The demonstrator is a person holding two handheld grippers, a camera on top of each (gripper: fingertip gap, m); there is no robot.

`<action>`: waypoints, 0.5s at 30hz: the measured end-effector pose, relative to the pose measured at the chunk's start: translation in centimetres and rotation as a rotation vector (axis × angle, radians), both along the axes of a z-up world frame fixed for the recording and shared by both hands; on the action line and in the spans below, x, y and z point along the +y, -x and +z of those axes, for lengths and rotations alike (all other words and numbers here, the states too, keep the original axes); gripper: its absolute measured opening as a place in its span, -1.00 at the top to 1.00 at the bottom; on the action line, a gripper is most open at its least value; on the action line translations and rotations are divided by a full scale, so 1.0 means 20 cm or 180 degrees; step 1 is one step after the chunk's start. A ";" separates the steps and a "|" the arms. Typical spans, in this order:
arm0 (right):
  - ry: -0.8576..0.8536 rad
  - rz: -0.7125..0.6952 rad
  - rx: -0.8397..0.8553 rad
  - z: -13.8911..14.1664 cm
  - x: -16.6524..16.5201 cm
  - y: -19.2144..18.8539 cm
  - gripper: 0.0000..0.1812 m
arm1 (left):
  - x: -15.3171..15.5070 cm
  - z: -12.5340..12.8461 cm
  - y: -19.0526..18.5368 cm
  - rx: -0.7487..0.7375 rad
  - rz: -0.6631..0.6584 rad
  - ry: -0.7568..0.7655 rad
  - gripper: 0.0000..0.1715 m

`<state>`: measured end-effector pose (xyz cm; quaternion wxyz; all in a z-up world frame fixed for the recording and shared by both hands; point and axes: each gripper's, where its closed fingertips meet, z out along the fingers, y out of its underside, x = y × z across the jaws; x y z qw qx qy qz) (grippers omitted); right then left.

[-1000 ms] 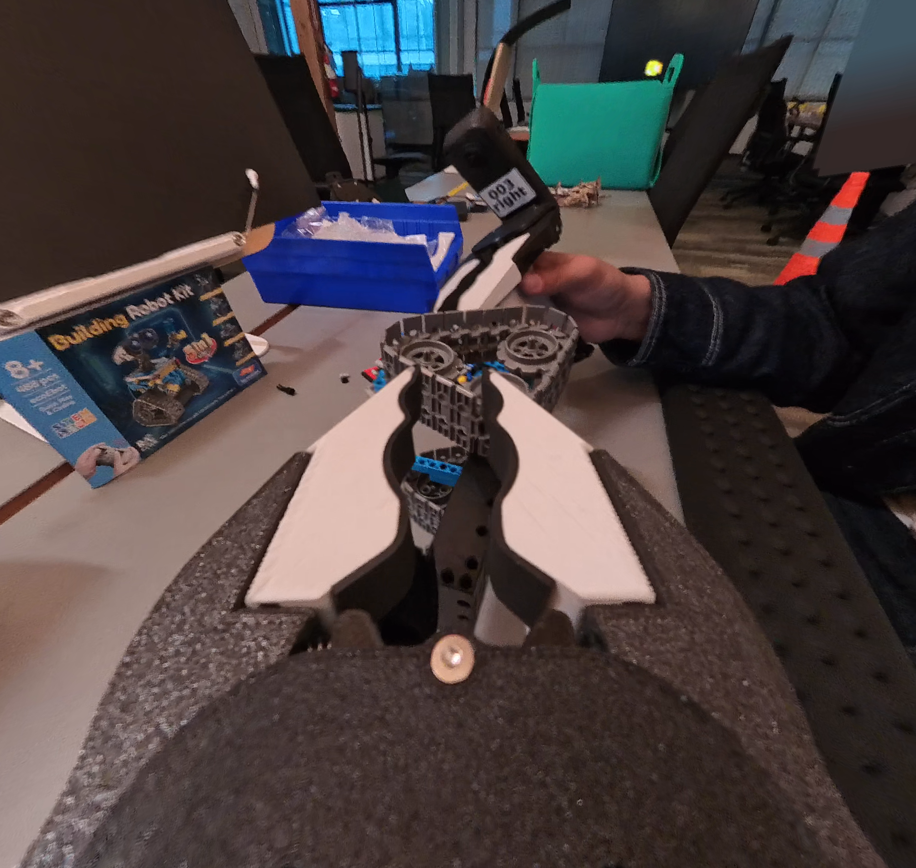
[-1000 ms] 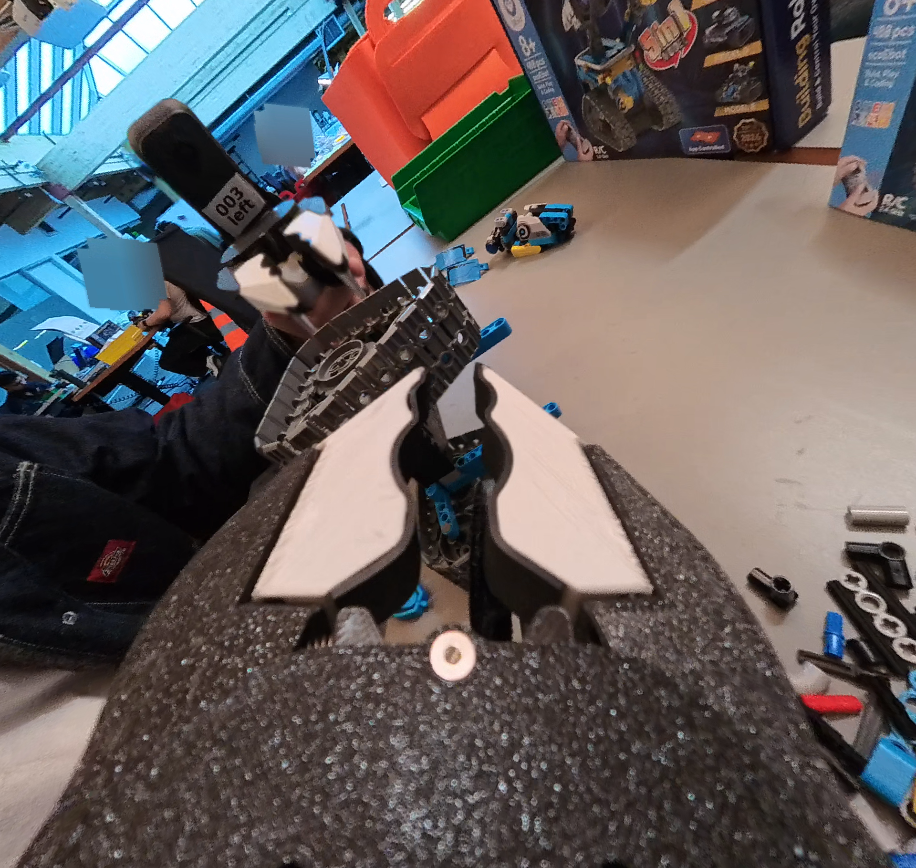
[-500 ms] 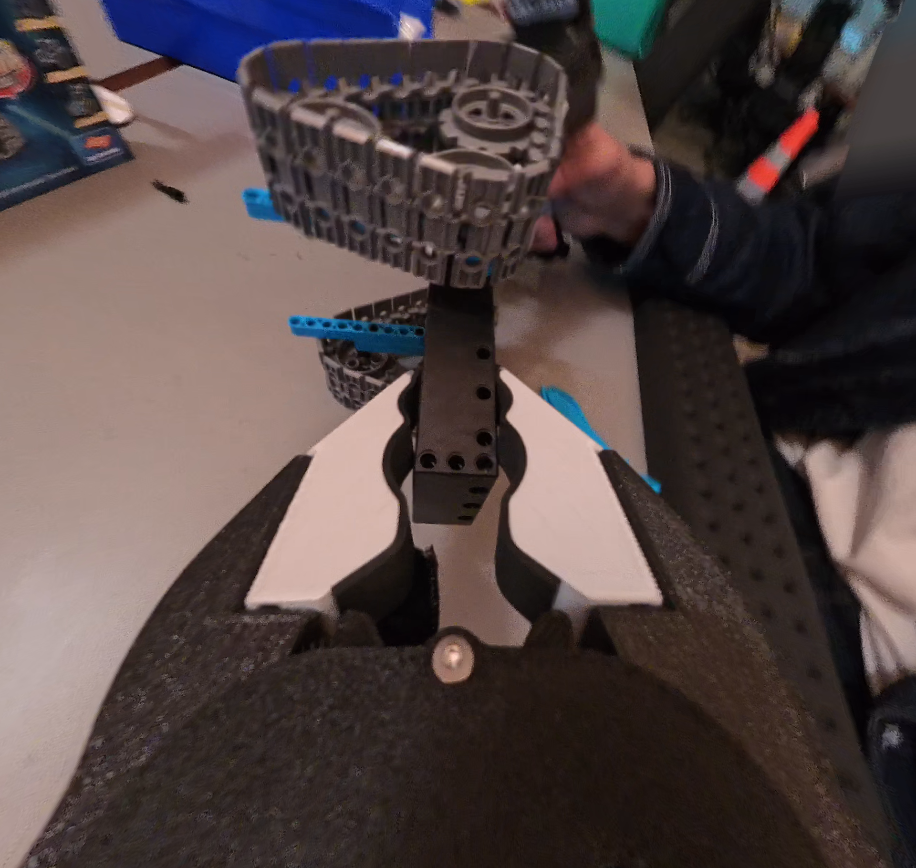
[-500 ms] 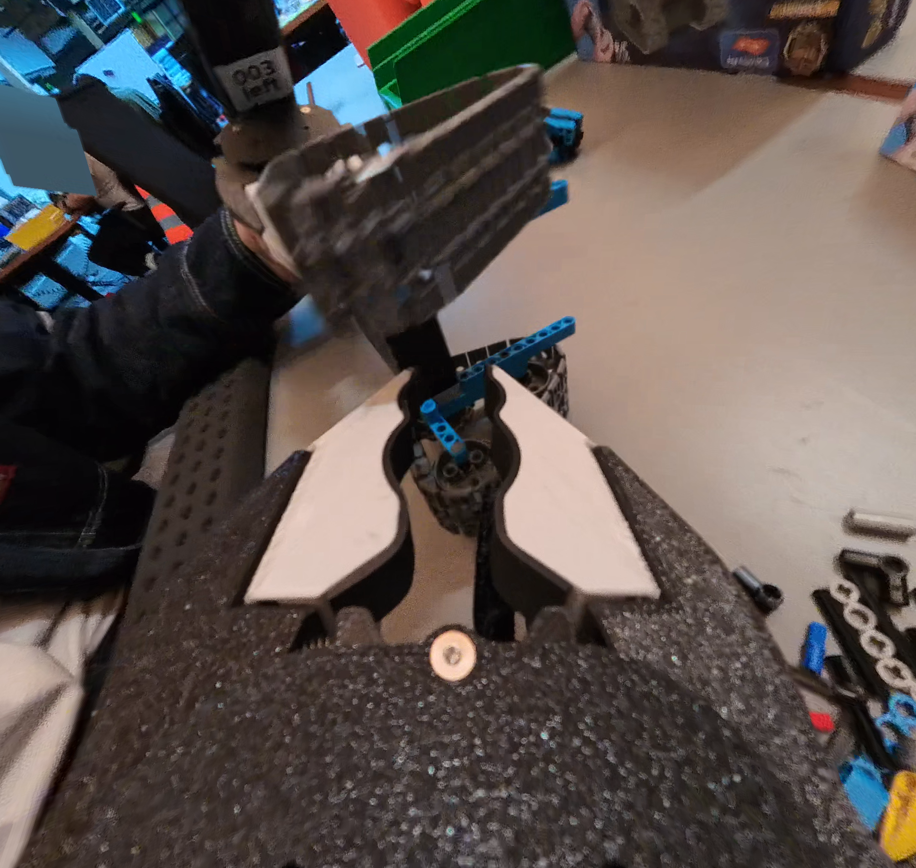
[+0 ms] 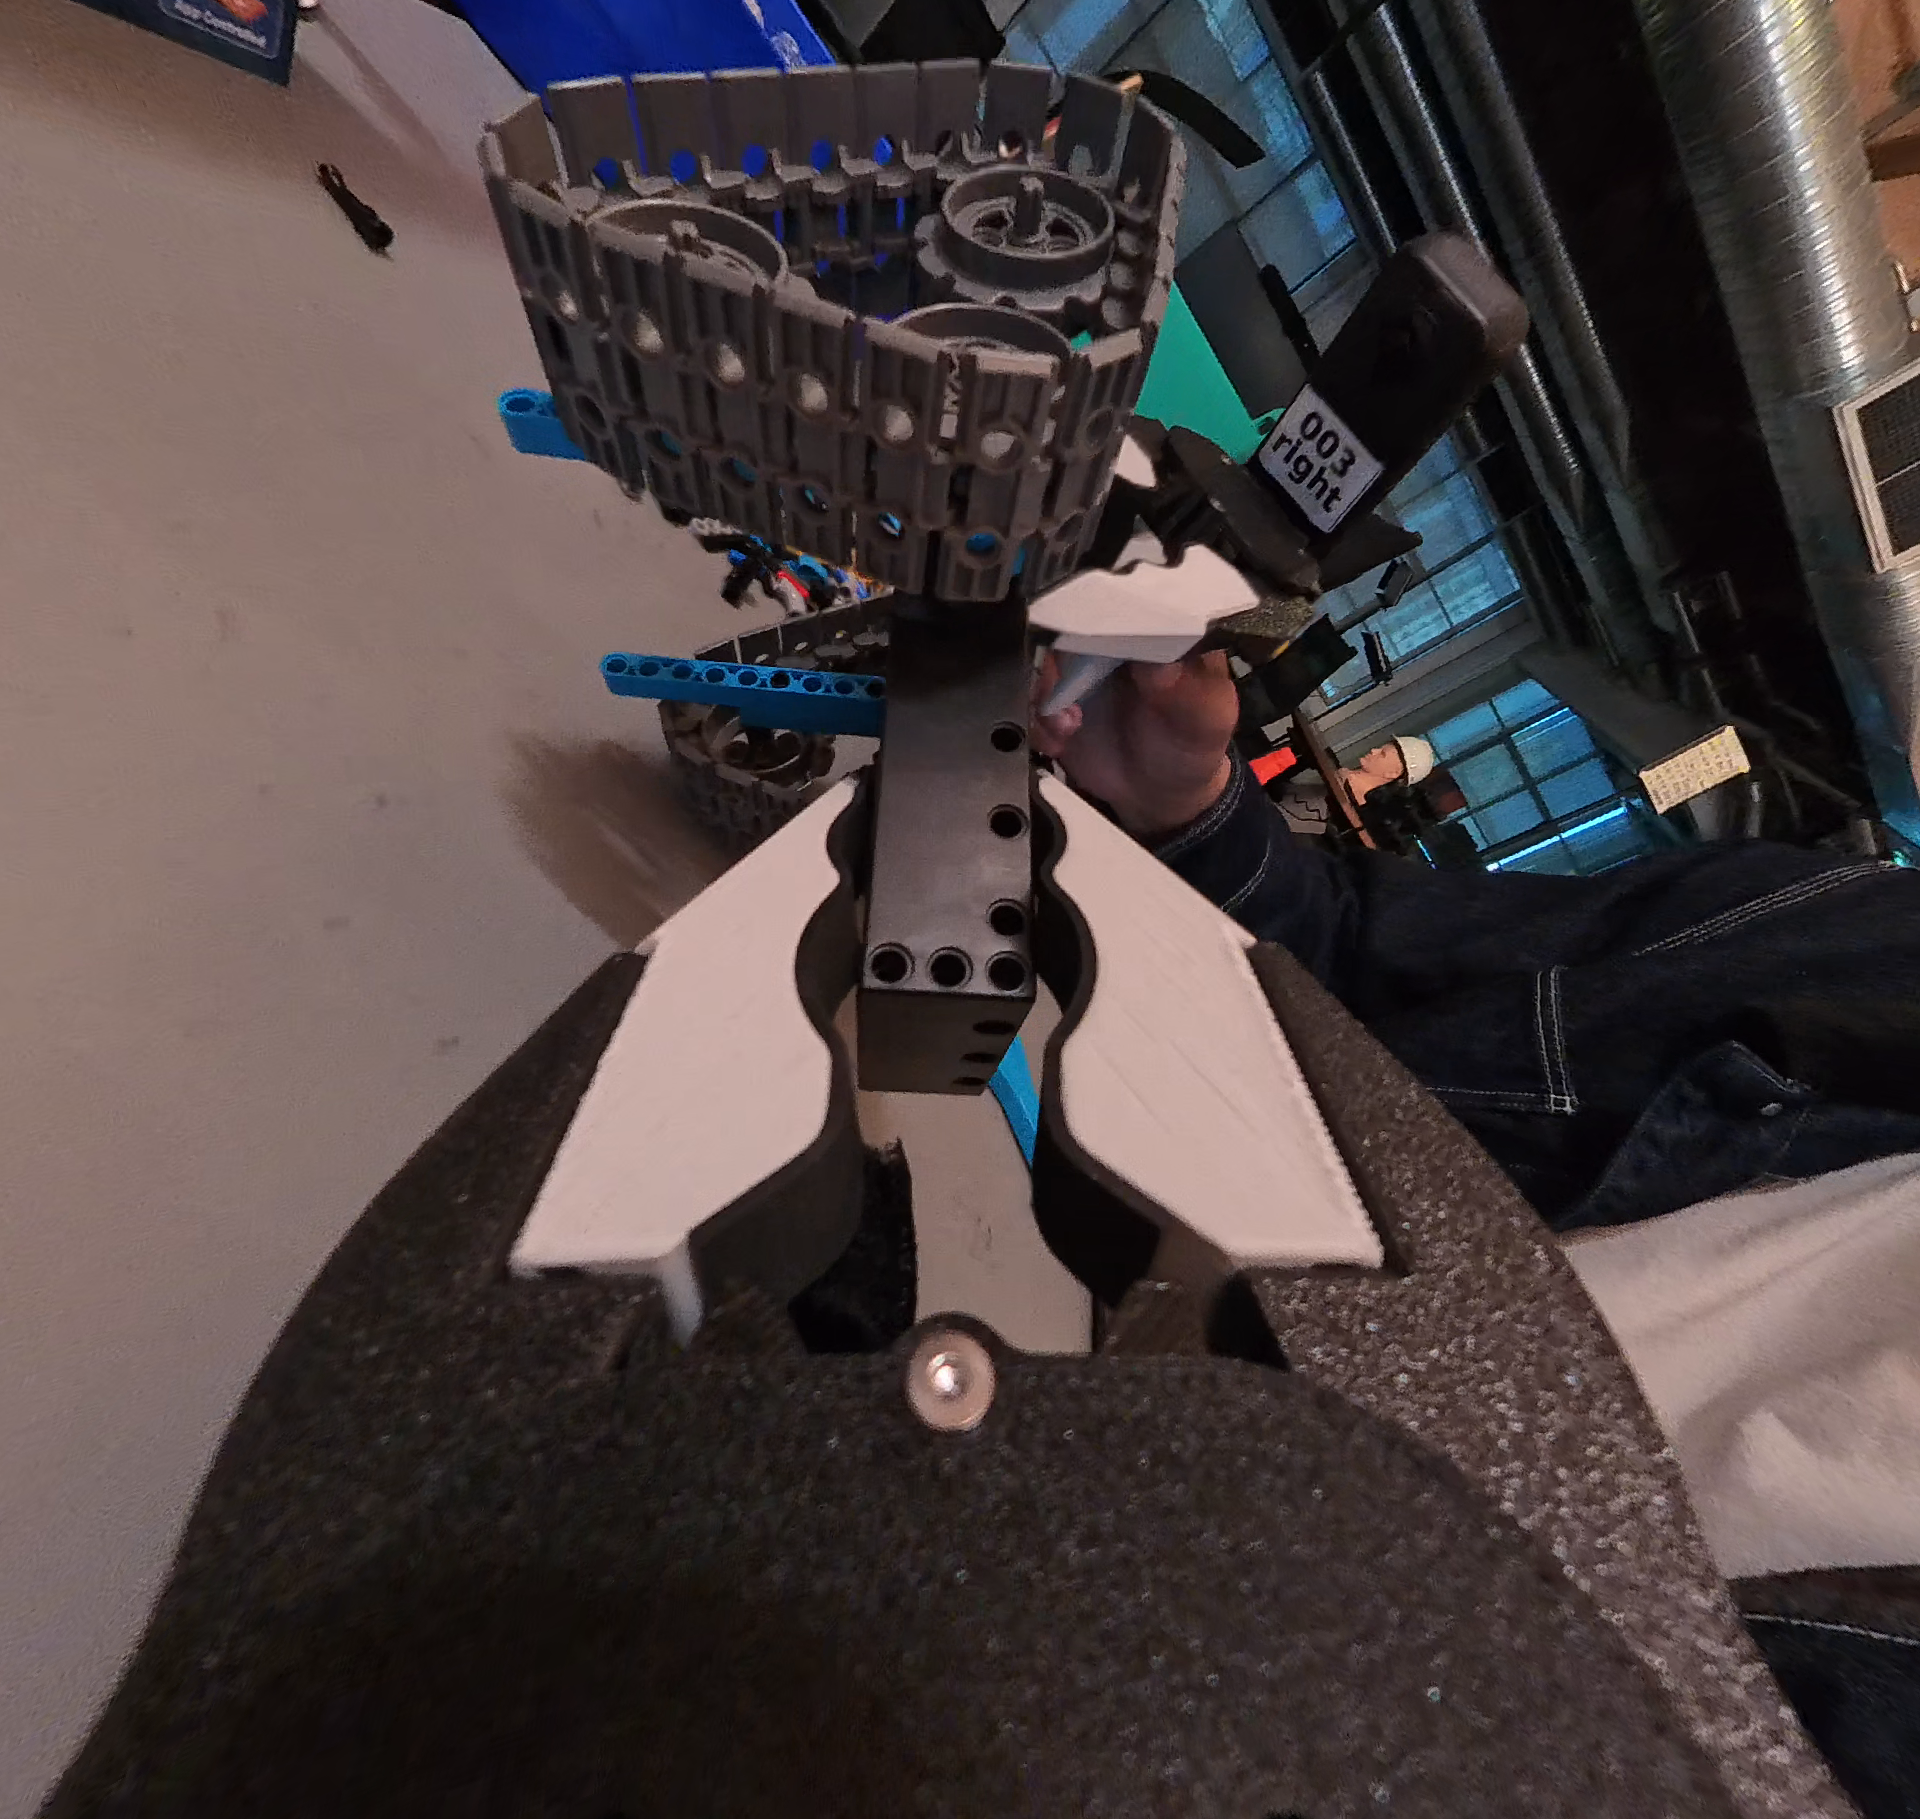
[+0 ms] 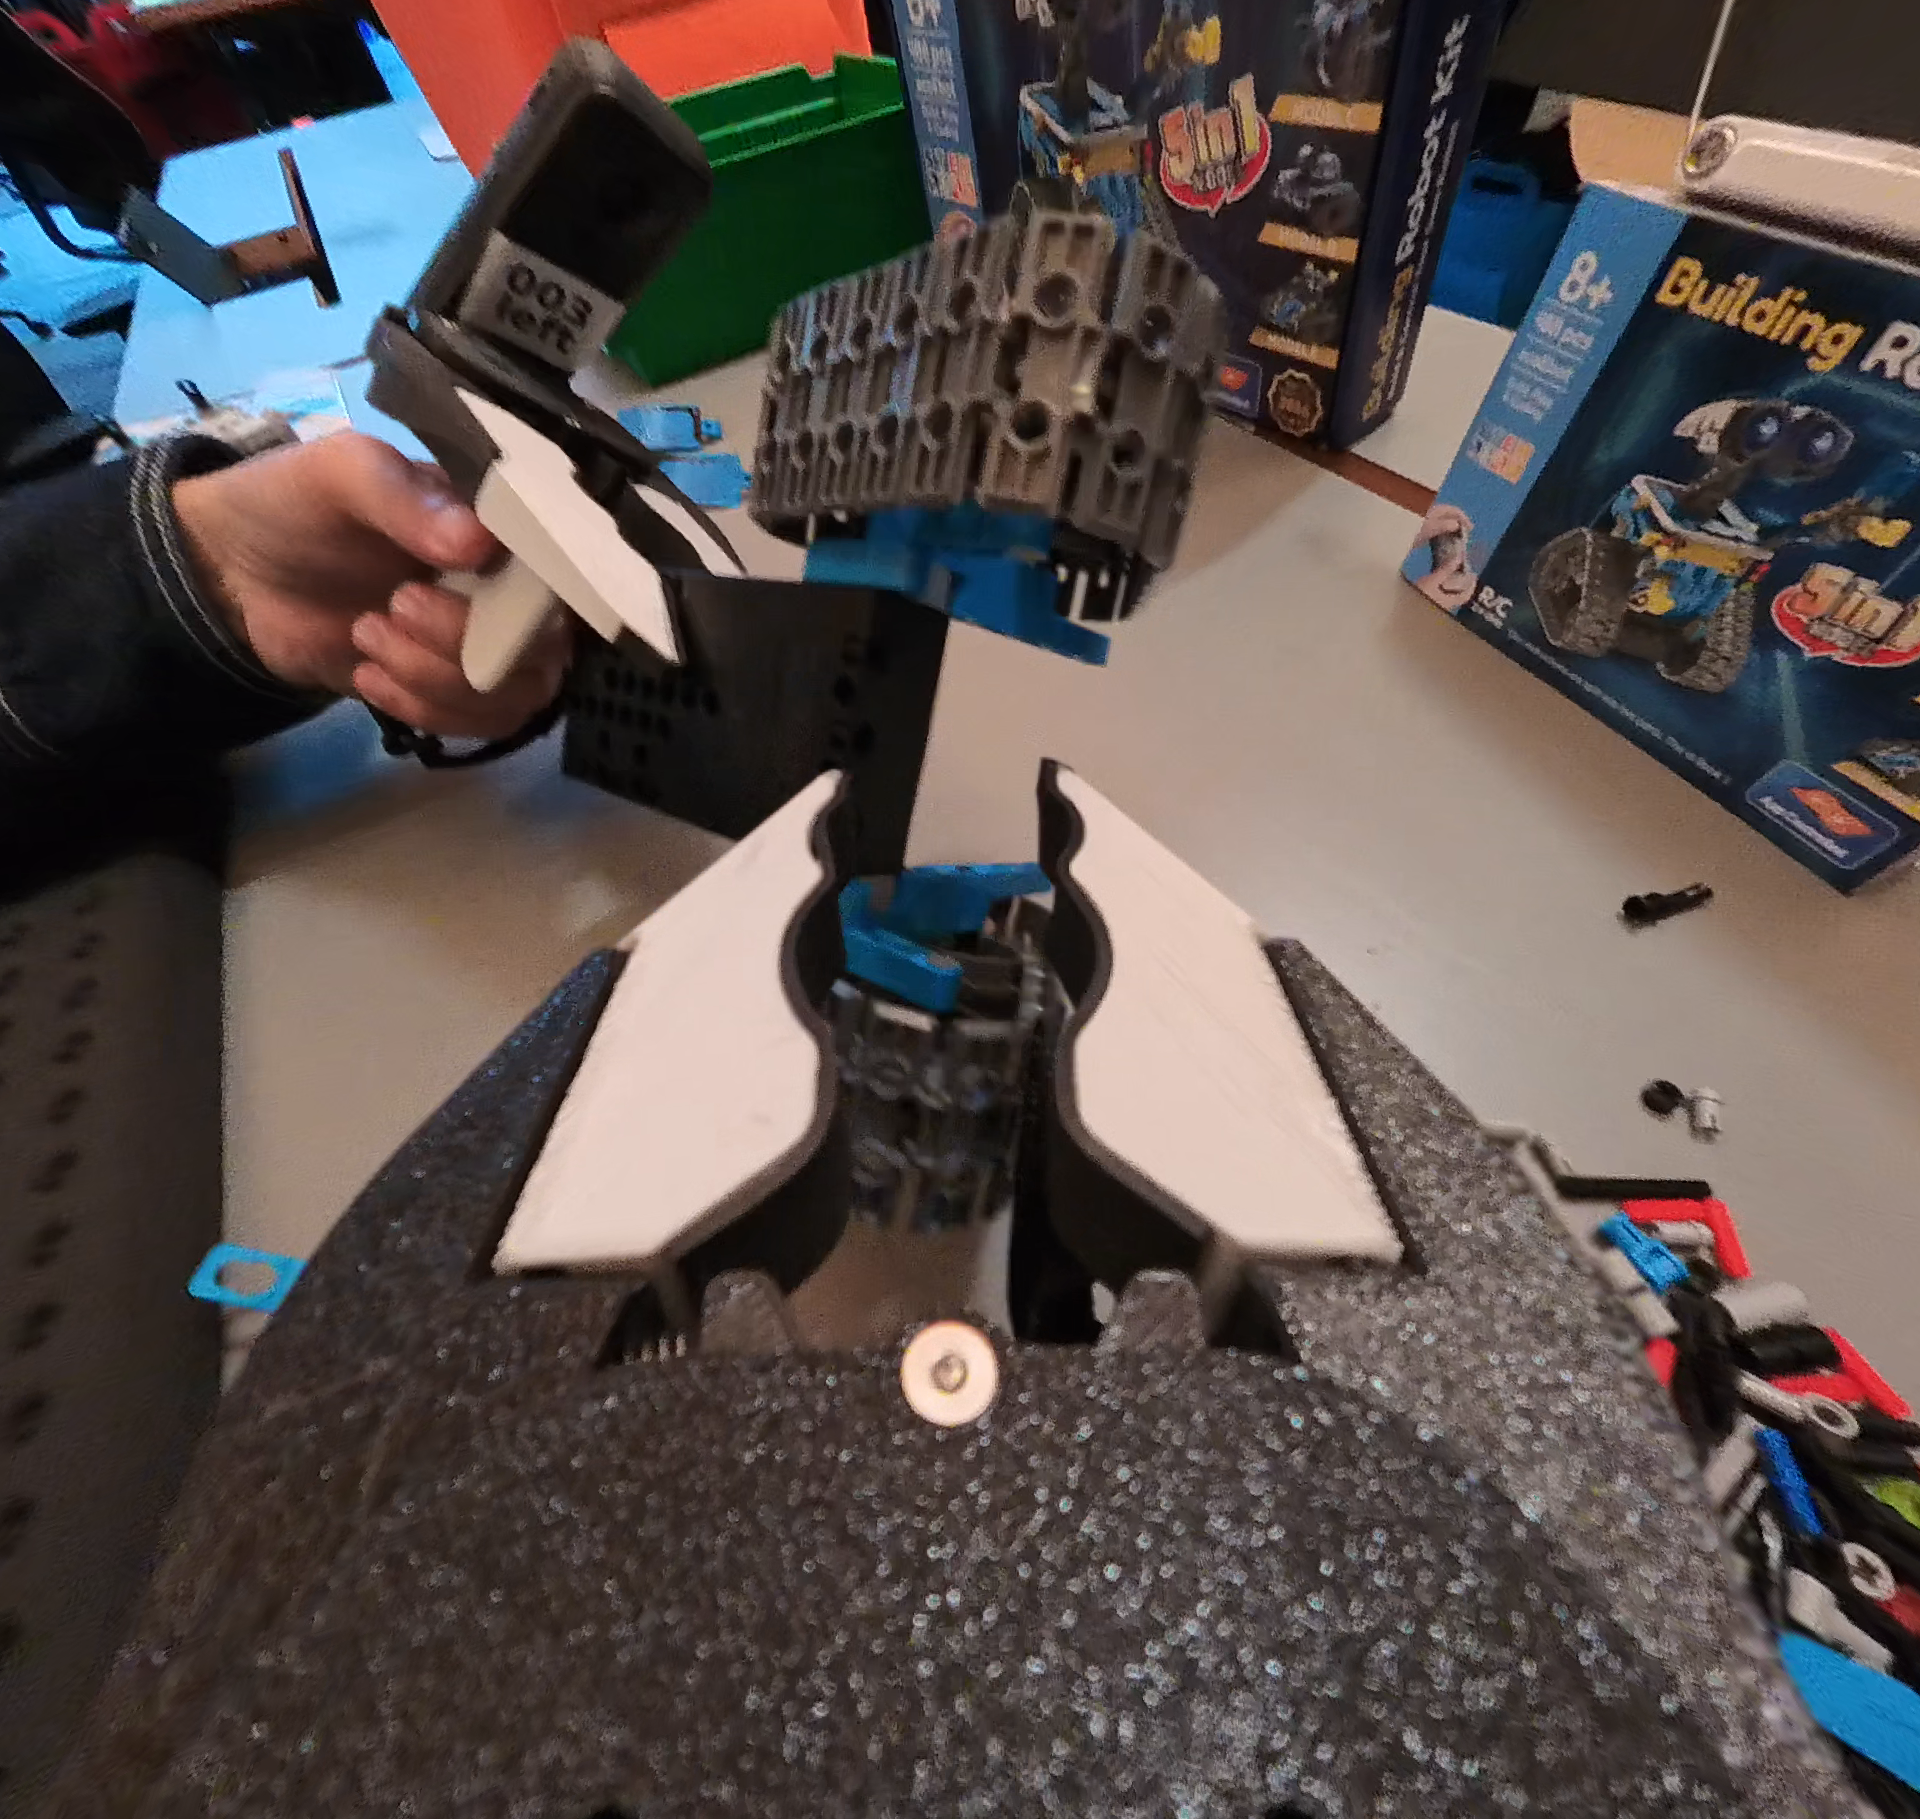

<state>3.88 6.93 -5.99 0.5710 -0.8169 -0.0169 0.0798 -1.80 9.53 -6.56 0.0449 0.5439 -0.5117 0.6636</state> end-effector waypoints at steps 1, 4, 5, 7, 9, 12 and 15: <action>0.0018 0.0039 -0.0013 -0.01 -0.02 -0.01 0.64 | 0.01 0.00 0.00 -0.0005 -0.0003 -0.0005 0.69; 0.0174 0.0353 0.0068 -0.06 -0.08 0.00 0.62 | 0.02 0.00 0.01 -0.0039 -0.0021 -0.0043 0.69; 0.0174 0.0389 0.0066 -0.05 -0.09 0.00 0.62 | 0.03 0.00 0.02 -0.0070 -0.0020 -0.0079 0.69; 0.0154 0.0532 -0.0003 -0.04 -0.12 0.02 0.67 | 0.04 0.02 0.02 -0.0214 0.0026 -0.0296 0.70; 0.0279 0.0731 -0.0072 -0.07 -0.14 0.07 0.70 | 0.05 0.04 0.04 -0.0370 0.0023 -0.0626 0.70; 0.0370 0.0773 -0.0210 -0.11 -0.13 0.11 0.70 | 0.04 0.05 0.07 -0.0449 -0.0046 -0.0902 0.70; 0.0180 0.0817 -0.0138 -0.09 -0.09 0.16 0.70 | 0.04 0.04 0.06 -0.0385 -0.0006 -0.0771 0.70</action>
